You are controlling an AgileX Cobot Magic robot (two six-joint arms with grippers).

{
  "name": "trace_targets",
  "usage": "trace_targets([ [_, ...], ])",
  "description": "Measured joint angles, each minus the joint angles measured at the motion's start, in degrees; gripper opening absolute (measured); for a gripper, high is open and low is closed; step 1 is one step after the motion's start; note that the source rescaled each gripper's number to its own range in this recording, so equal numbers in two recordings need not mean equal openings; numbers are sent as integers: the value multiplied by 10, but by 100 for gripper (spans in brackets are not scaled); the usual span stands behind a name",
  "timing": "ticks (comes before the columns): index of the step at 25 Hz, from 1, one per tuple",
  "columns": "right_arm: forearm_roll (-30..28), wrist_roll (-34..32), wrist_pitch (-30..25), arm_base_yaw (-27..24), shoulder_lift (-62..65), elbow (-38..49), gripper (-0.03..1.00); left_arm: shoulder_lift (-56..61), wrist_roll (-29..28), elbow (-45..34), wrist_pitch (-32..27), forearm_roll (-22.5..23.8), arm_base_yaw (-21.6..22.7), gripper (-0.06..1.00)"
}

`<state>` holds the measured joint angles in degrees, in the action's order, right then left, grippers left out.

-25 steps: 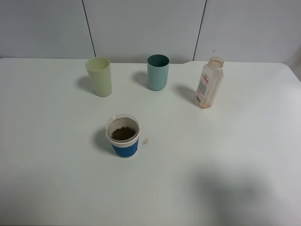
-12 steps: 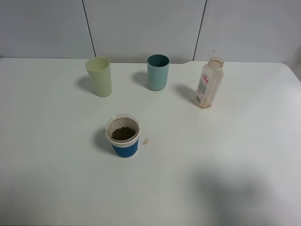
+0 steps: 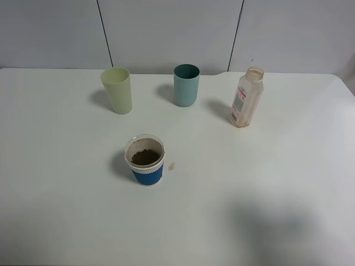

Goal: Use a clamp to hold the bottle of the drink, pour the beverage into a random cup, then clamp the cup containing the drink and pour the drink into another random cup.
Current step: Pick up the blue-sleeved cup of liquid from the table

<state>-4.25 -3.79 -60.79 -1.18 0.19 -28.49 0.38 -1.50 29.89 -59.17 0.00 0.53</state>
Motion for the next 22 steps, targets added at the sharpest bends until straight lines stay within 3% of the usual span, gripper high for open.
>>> trace_targets([
  [5, 0, 0, 0, 0, 0, 0, 100, -14, 1, 6, 133, -14, 0, 100],
  [9, 0, 0, 0, 0, 0, 0, 100, -72, 21, 9, 185, -17, 0, 100],
  [22, 0, 0, 0, 0, 0, 0, 100, -265, 209, 9, 233, -150, 0, 100],
])
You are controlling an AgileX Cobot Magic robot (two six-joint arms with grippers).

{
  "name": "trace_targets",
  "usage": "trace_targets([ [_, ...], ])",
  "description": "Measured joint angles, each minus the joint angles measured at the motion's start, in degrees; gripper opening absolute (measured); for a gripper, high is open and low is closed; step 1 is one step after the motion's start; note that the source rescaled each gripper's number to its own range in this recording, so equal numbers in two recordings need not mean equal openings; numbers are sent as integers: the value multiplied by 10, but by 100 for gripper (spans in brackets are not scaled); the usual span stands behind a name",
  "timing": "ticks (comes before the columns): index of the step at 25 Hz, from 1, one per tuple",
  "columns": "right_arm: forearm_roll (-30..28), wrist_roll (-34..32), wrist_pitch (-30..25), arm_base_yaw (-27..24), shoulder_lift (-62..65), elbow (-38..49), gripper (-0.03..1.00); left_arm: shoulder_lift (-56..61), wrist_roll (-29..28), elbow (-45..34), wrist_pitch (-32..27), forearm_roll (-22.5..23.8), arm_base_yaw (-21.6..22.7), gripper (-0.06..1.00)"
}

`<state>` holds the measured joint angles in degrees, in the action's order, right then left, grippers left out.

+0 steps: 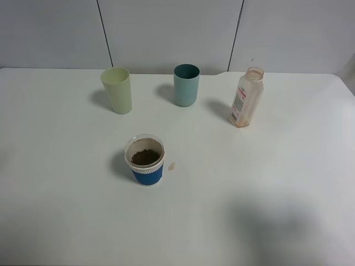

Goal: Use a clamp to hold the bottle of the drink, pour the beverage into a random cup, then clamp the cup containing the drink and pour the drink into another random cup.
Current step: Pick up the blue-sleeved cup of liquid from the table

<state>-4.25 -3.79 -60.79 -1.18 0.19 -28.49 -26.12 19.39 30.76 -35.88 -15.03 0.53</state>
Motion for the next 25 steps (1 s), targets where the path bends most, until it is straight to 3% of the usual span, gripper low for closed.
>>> trace_targets([
  [5, 0, 0, 0, 0, 0, 0, 100, -28, 18, -3, 5, -2, -21, 100],
  [9, 0, 0, 0, 0, 0, 0, 100, -43, 8, -31, 32, 6, -77, 100],
  [20, 0, 0, 0, 0, 0, 0, 100, -66, -204, -104, 157, 150, -242, 100],
  [25, 0, 0, 0, 0, 0, 0, 100, -95, -233, -140, 207, 154, -259, 100],
])
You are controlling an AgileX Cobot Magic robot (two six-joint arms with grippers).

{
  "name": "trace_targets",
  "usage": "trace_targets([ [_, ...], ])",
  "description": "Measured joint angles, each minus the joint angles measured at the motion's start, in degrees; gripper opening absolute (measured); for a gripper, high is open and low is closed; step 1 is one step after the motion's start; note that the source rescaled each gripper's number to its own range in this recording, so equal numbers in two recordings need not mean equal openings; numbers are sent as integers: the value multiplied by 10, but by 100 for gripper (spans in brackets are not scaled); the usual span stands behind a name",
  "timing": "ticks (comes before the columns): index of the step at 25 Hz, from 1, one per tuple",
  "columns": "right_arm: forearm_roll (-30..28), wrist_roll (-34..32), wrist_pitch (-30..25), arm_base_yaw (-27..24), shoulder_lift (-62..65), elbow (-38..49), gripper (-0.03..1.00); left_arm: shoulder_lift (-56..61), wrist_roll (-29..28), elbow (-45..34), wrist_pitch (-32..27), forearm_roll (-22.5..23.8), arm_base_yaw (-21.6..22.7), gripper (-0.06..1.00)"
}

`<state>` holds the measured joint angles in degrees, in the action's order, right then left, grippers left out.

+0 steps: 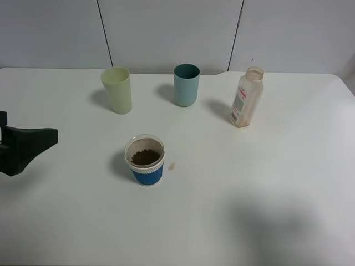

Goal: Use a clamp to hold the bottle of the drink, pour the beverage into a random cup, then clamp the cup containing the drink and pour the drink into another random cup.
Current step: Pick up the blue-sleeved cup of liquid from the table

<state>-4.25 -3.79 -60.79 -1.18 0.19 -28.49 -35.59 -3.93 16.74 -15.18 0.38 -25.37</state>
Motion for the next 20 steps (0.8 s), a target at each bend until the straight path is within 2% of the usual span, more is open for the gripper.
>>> trace_targets([
  [5, 0, 0, 0, 0, 0, 0, 100, -37, -2, -19, 53, 5, 0, 100],
  [10, 0, 0, 0, 0, 0, 0, 100, -75, -13, -19, 92, 47, 0, 100],
  [14, 0, 0, 0, 0, 0, 0, 100, -104, -48, -23, 119, 89, 0, 100],
  [20, 0, 0, 0, 0, 0, 0, 100, -152, -109, -65, 211, 132, 0, 100],
])
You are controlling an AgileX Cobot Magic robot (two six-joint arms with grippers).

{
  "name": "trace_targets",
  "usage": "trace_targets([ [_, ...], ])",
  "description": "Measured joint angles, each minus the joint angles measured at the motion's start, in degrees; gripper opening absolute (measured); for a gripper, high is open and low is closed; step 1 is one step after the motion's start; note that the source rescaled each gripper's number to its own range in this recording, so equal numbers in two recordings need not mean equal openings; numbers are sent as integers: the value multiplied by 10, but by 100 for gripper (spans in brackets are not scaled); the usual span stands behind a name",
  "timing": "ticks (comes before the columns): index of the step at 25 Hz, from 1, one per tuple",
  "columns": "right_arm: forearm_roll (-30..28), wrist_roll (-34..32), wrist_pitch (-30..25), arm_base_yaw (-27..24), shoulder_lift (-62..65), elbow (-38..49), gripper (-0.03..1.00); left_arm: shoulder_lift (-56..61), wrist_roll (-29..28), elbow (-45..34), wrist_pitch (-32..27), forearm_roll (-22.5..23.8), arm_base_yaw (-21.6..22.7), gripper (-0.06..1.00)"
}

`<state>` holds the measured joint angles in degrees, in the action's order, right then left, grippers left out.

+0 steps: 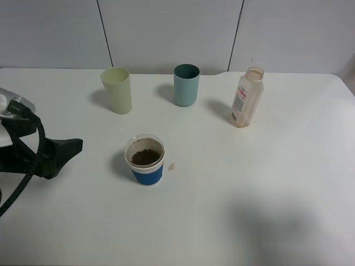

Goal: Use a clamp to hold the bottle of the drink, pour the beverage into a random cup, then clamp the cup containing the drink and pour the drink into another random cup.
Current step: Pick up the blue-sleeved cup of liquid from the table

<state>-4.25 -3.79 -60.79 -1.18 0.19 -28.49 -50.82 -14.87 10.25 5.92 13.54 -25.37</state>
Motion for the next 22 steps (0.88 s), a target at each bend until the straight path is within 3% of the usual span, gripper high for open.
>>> trace_targets([
  [9, 0, 0, 0, 0, 0, 0, 100, -82, -91, -18, 154, 103, 0, 100],
  [22, 0, 0, 0, 0, 0, 0, 100, -182, -99, -81, 310, 118, 0, 100],
])
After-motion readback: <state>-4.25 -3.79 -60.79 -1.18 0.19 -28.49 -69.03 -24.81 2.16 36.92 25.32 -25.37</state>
